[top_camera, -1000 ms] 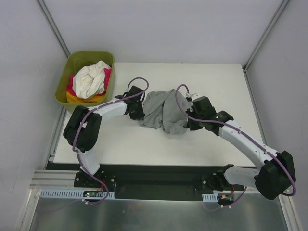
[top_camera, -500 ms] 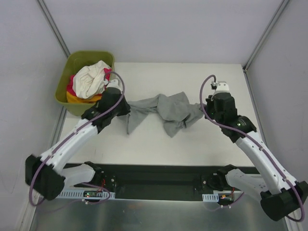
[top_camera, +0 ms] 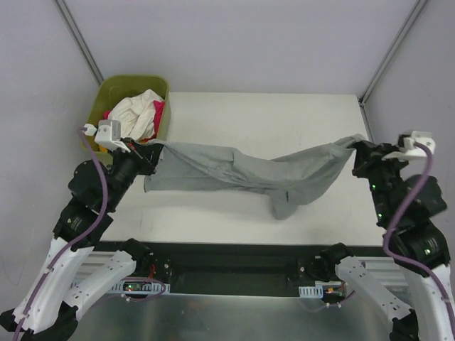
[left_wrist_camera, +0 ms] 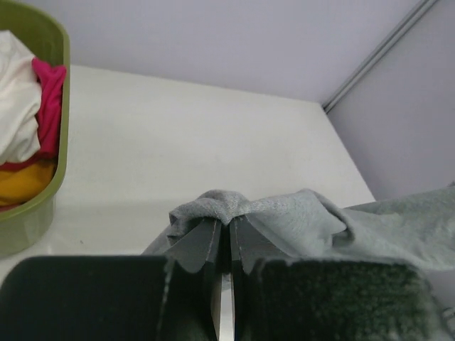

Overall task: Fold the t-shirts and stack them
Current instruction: Flatten out the tshirt

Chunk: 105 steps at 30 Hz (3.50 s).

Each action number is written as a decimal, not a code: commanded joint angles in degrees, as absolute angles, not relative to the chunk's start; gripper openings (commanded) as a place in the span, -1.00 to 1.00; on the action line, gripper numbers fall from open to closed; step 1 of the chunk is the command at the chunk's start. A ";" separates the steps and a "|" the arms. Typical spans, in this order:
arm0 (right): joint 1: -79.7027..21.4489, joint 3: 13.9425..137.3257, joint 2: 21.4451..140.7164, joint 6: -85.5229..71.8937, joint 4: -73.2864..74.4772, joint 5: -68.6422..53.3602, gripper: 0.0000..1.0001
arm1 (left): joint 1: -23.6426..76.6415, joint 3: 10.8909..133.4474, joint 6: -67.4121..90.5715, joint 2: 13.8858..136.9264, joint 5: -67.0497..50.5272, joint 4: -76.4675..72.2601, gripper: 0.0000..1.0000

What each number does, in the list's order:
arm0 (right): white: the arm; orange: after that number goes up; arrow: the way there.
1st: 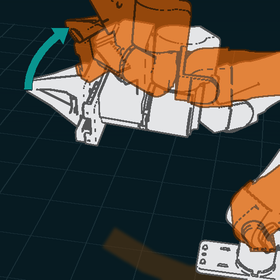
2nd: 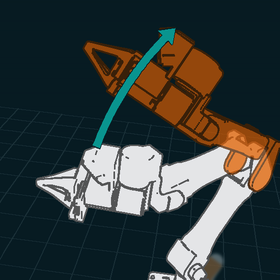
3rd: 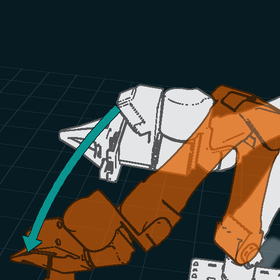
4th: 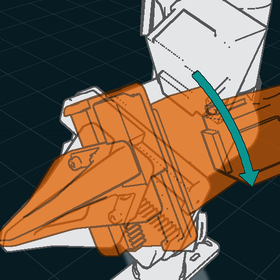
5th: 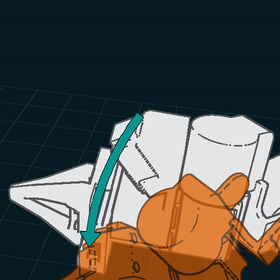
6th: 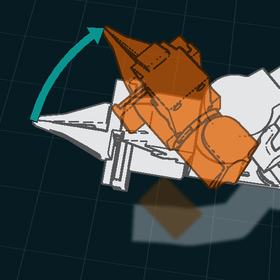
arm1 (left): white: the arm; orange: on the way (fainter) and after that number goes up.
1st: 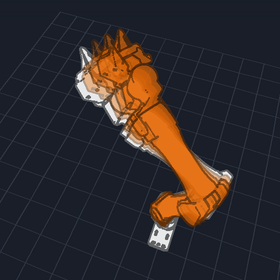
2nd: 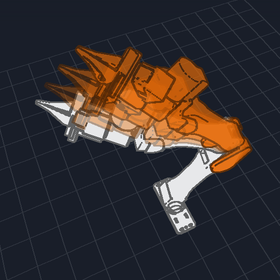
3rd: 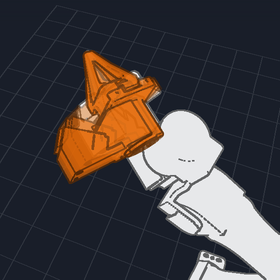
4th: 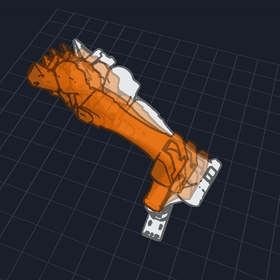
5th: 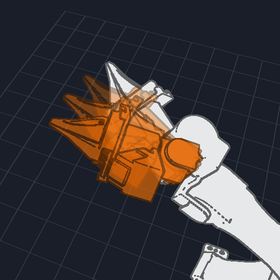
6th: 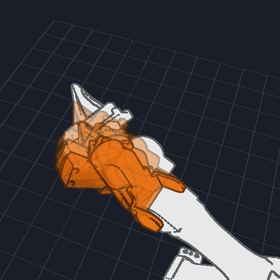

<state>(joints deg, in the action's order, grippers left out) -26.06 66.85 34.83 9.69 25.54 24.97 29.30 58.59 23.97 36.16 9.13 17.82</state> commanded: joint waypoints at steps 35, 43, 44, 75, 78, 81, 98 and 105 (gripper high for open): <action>-3.25 82.73 86.42 3.79 29.01 27.17 0.99 | 22.06 85.10 29.43 98.10 4.92 25.40 0.99; -3.16 60.14 69.19 -1.58 25.32 19.79 0.99 | 22.50 62.26 37.43 81.58 5.26 25.40 0.99; -3.16 59.25 68.39 -2.02 24.70 18.38 0.98 | 22.50 60.66 38.66 80.52 6.06 25.49 0.99; -3.25 56.34 65.65 -1.32 24.35 16.09 0.99 | 19.50 50.71 48.69 90.18 11.86 24.87 -0.07; -3.25 56.16 65.74 -1.14 24.08 15.65 0.99 | 21.88 52.29 47.99 89.04 15.55 25.22 0.00; -3.25 56.07 65.48 -0.88 24.08 15.73 0.99 | 23.55 53.96 48.43 88.07 17.92 26.10 0.00; -3.25 55.02 64.95 -0.44 23.20 15.12 0.99 | 24.52 57.39 53.35 97.55 21.18 27.95 0.01; -3.25 54.84 64.25 -0.44 23.03 15.38 0.99 | 24.52 58.18 52.74 100.19 21.46 26.37 -0.10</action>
